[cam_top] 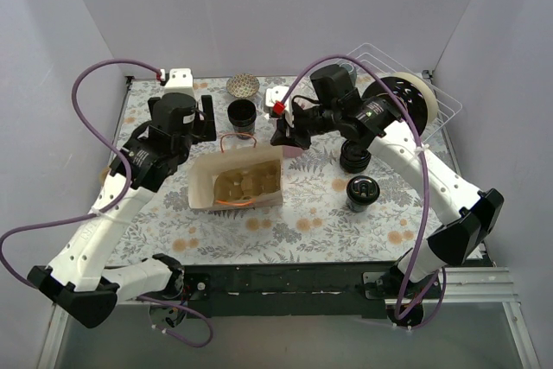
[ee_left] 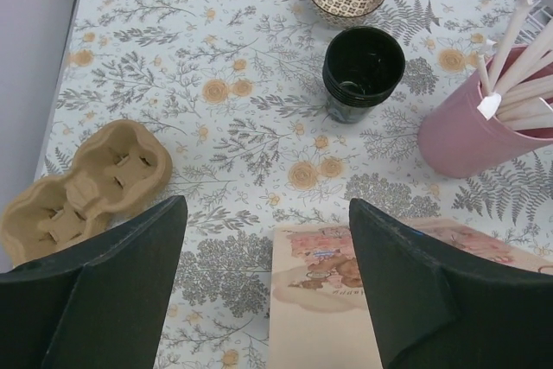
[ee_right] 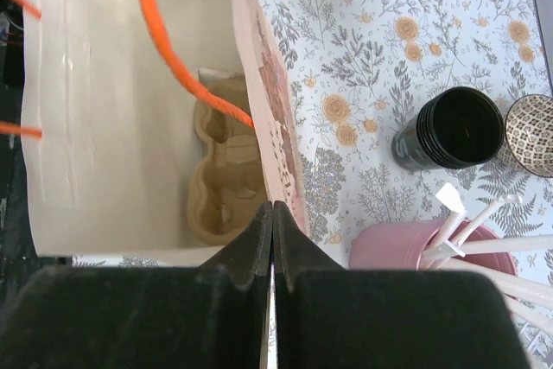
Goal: Pack the takeout coffee
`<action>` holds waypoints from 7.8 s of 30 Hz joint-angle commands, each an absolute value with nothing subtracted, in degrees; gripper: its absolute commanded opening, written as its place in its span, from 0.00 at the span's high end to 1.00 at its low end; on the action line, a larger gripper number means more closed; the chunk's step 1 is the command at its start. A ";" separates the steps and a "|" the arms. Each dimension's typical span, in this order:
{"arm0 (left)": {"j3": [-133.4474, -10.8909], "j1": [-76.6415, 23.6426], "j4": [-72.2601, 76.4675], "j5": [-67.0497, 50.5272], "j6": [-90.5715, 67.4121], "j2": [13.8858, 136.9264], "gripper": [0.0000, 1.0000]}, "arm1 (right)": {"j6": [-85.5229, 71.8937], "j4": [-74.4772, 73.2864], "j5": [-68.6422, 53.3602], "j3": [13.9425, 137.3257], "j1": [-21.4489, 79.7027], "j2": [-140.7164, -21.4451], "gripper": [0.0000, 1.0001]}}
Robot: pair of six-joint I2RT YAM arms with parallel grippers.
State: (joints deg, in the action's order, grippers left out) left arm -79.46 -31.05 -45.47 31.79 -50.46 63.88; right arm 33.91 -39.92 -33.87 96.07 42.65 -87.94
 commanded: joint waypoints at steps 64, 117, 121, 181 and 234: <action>-55.46 -30.59 -35.86 -1.24 -68.99 39.11 1.00 | -1.04 -28.48 -18.72 75.07 45.26 -60.04 0.42; -58.79 -30.59 -50.27 8.36 -98.96 47.19 1.00 | -33.13 -58.78 -12.04 98.69 47.72 -71.96 0.52; -62.13 -30.59 -53.61 6.69 -100.72 51.14 1.00 | -35.33 -65.91 -9.59 103.88 48.78 -74.79 0.53; -51.04 -30.67 -22.06 -10.81 -73.48 41.13 1.00 | 3.07 -21.01 19.17 64.06 55.81 -55.54 0.99; -43.33 -30.67 -30.50 -16.61 -70.58 36.83 1.00 | -12.55 -29.52 23.53 65.20 55.81 -51.94 0.43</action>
